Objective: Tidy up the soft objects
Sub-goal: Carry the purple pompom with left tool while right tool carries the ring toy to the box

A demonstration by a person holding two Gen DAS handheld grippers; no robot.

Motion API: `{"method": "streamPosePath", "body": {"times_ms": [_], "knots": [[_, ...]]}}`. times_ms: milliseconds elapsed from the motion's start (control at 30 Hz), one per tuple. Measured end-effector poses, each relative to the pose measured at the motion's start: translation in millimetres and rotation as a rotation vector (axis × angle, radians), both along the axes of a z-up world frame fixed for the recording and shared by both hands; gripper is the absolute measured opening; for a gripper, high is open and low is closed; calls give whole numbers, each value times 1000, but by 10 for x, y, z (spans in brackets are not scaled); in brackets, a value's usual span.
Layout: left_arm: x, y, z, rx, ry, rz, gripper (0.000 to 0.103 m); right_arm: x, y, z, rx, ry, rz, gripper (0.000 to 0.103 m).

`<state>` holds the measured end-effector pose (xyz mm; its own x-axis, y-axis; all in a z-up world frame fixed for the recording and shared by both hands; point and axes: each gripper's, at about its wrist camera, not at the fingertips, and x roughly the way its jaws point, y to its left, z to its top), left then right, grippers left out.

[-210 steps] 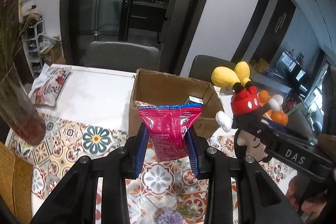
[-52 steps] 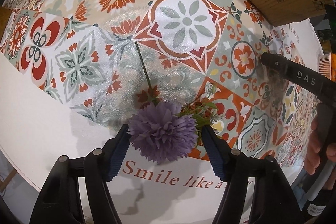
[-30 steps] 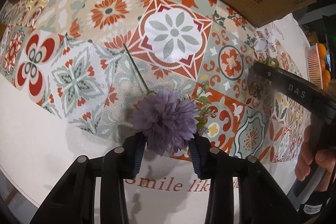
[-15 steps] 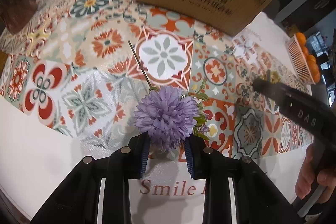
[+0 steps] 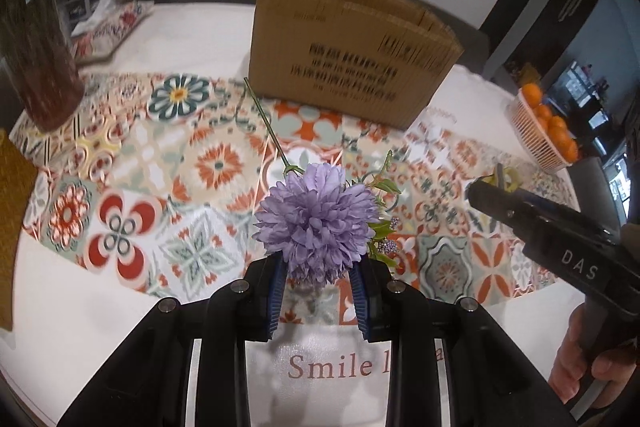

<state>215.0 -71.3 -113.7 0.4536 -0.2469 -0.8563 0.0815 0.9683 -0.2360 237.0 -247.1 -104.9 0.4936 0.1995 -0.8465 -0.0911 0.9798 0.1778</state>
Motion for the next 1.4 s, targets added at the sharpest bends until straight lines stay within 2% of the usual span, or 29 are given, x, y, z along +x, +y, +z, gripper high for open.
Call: {"method": "streamPosePath", "body": {"times_ms": [367, 733, 1167, 1400], "knots": [[152, 93, 438, -25, -117, -60, 29, 24, 129, 498, 40, -139, -37, 46], [509, 124, 774, -12, -199, -119, 29, 334, 193, 805, 37, -222, -54, 46], [1130, 62, 1022, -13, -240, -159, 29, 910, 148, 1010, 37, -248, -81, 46], [1512, -9, 1035, -24, -216, -171, 29, 1222, 112, 1047, 45, -228, -87, 46]]}}
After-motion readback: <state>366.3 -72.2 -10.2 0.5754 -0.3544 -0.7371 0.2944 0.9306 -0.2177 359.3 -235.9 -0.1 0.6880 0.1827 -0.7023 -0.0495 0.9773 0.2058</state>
